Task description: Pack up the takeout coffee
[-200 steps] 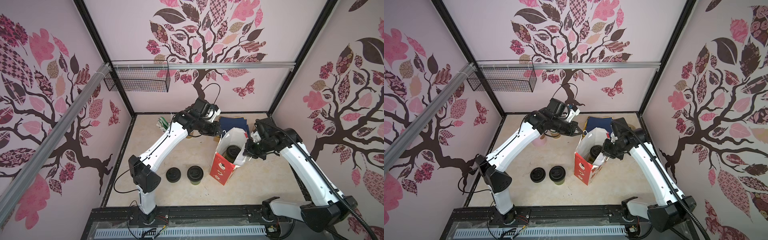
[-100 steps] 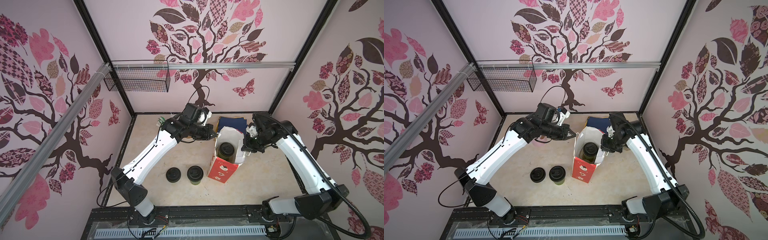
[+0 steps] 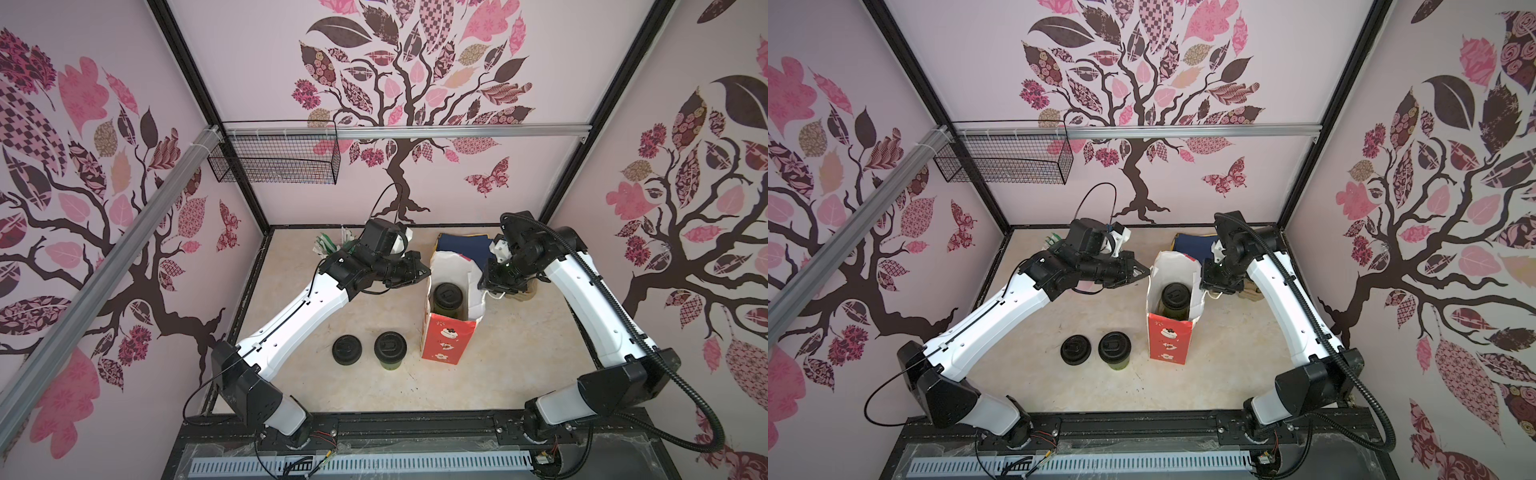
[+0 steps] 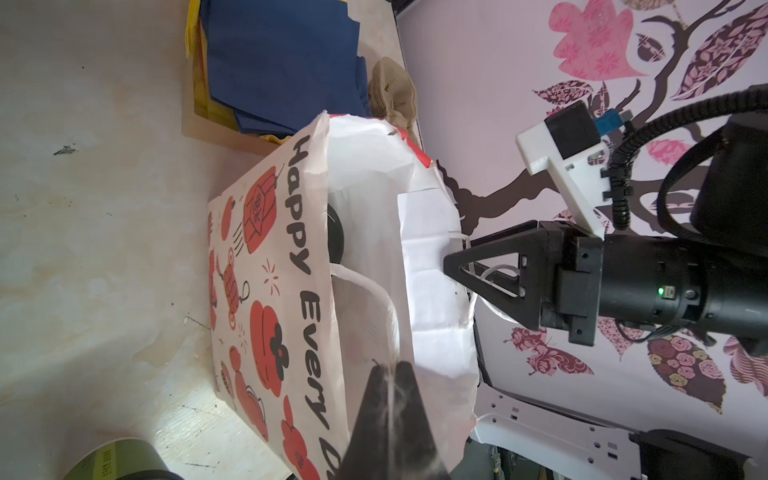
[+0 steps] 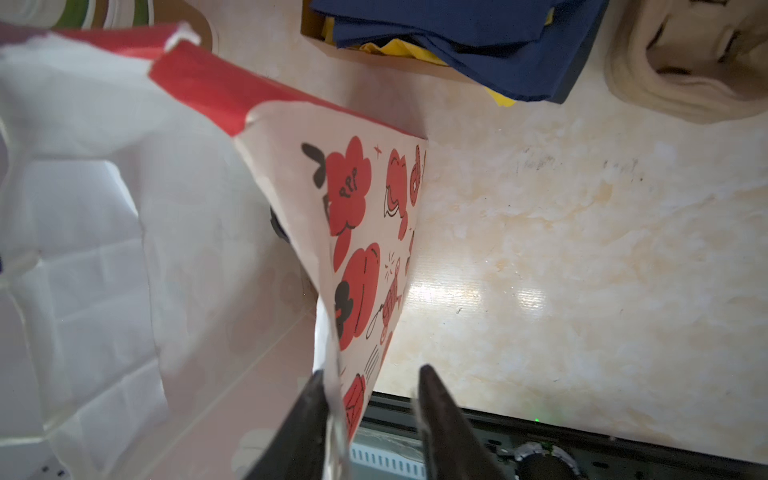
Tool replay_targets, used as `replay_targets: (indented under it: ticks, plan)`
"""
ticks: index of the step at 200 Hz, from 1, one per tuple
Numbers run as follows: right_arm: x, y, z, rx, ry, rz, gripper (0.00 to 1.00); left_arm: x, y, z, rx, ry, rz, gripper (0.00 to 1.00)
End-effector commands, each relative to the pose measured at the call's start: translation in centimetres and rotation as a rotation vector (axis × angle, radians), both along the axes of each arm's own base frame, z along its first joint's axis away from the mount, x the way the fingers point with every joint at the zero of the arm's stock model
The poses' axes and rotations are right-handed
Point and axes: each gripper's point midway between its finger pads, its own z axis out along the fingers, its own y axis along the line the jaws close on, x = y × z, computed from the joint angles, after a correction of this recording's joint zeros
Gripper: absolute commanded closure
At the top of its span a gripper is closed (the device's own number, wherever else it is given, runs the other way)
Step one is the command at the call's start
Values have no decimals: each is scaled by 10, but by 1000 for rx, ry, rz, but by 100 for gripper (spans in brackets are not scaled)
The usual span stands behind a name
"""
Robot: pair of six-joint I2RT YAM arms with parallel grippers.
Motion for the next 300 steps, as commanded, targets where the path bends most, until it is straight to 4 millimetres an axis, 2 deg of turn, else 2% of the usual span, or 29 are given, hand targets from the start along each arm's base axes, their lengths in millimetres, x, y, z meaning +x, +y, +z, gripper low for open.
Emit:
replay_targets:
  ticks: [1, 17, 24, 49, 70, 88, 100, 113, 126, 150, 184, 244, 273, 300]
  plan:
    - [-9, -4, 16, 0, 3, -16, 39, -1, 0, 2, -30, -9, 13, 100]
    - [-17, -7, 29, 17, -26, -44, 24, -1, -2, 1, -40, -10, 5, 100]
    - [-22, -7, 31, 32, -29, -55, 21, -1, -3, 2, -49, -15, 1, 100]
    - [-43, -12, 19, 45, 18, -109, 19, -2, -7, 3, -65, -21, -24, 100]
    - [-49, -21, 40, 52, -59, -171, 15, -3, -9, 2, -65, -22, -39, 100]
    - [-53, -11, 55, 116, -82, -155, 14, -4, -8, 1, -64, -21, -44, 100]
    - [-57, 2, 49, 120, -61, -113, 12, -4, -8, 1, -65, -21, -44, 100]
    - [-60, 9, 31, 88, -26, -93, 13, -3, -7, 1, -64, -20, -45, 100]
    - [-55, 9, 21, 74, -26, -112, 17, -4, -7, 2, -66, -22, -48, 100]
    - [-40, 2, 15, 20, -63, -147, 26, -4, -5, 3, -64, -29, -46, 100]
    - [-25, 10, 7, 39, -74, -134, 41, -5, -4, 5, -65, -42, -49, 100]
    - [-9, 15, -2, 50, -122, -133, 83, -9, -4, 8, -105, -47, -73, 100]
    - [-6, 19, 4, 72, -155, -120, 100, -10, 1, 14, -109, -76, -71, 100]
    - [-5, 21, 14, 95, -212, -90, 100, -14, 1, 20, -139, -112, -87, 100]
